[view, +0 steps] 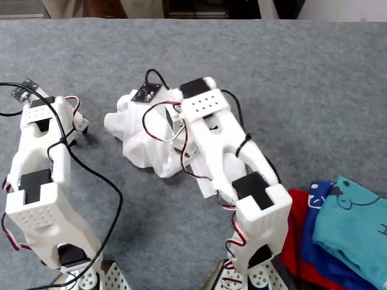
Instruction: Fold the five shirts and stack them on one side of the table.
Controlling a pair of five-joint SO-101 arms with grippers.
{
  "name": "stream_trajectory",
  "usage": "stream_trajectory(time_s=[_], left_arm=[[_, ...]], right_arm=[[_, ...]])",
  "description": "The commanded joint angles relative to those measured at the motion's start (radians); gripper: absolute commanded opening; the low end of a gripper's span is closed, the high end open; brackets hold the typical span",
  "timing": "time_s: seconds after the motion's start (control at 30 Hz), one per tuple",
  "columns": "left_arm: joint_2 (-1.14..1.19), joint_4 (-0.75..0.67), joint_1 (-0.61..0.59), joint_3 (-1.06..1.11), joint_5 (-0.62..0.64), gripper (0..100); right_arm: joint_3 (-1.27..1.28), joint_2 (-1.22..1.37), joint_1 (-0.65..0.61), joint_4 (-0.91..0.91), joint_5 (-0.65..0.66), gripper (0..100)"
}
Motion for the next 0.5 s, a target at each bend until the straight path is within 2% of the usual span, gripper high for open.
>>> stream_trajectory(time_s=[0.0,0.07,0.47], left_arm=[[-0.008,-0.009,-0.006,-0.041,0.008,14],[-0.008,-0.009,-0.006,-0.041,0.008,14],[-0.007,-0.009,-0.005,-0.04,0.008,14]], right_arm=[[0.012,-0.068,0.071,-0.081,0.018,6.4],[0.01,-0.068,0.124,-0.107,0.023,1.6],[-0.162,-0.068,0.467,-0.018,0.086,1.2]])
